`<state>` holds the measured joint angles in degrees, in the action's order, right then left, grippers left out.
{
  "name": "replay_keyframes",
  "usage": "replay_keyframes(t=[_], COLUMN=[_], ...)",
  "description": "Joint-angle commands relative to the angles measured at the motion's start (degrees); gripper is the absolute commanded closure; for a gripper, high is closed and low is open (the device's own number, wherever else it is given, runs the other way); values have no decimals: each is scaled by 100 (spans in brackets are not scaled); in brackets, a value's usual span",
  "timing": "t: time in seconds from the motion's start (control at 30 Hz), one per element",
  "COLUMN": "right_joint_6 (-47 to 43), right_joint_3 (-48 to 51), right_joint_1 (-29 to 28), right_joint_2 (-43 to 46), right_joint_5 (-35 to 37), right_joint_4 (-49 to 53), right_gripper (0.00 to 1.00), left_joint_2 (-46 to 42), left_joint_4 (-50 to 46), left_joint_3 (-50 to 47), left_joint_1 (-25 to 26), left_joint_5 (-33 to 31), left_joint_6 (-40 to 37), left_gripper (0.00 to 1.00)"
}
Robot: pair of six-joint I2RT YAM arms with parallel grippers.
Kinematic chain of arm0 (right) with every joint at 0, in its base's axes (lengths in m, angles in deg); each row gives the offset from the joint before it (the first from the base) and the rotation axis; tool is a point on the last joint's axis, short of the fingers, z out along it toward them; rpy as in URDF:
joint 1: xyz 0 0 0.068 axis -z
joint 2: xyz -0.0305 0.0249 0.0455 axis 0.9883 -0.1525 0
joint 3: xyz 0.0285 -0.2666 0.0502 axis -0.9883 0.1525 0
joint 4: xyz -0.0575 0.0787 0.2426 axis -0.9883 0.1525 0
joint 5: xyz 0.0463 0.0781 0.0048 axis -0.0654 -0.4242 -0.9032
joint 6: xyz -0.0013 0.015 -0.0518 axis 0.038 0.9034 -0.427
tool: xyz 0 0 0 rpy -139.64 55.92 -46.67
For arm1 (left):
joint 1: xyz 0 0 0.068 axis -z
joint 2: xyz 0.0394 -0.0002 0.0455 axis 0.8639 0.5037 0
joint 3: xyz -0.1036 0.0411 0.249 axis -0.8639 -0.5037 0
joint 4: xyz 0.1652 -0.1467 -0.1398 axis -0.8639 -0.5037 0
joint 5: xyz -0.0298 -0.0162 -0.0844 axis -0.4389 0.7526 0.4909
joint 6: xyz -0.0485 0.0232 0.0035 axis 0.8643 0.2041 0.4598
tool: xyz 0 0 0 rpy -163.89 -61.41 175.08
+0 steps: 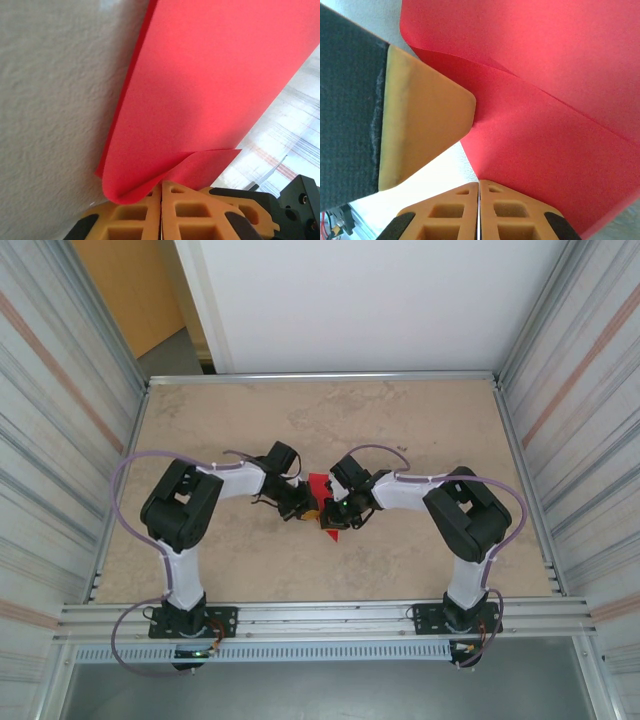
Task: Fold a paper plane with a square sheet of paper (pick it up from the middle)
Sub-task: Third fold the triangle at the center of the table.
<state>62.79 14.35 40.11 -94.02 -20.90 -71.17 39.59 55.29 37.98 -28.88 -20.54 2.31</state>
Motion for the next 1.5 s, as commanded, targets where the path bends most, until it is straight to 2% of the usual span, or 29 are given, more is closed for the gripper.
replay_keyframes(t=[0.0, 0.33, 1.0, 1.47], right_joint_6=[-285, -423, -447, -538], right_joint_3=[-113, -225, -137, 305], right_joint_1=[-15, -255, -230, -132], right_joint_2=[214, 244, 203, 221], right_joint_5=[135, 232, 556, 298], right_joint_4=[428, 633, 777, 650], right_gripper=[89, 89, 90, 91], left_joint_2=[307, 512, 722, 806], left_joint_4=[-664, -1051, -1257, -1362], left_joint_3=[62, 218, 320, 371], left_joint_1=[35, 36, 36, 27], left_joint_5=[-450, -660, -762, -835], left_joint_6=[-135, -181, -348, -453], left_gripper=[91, 92, 93, 93])
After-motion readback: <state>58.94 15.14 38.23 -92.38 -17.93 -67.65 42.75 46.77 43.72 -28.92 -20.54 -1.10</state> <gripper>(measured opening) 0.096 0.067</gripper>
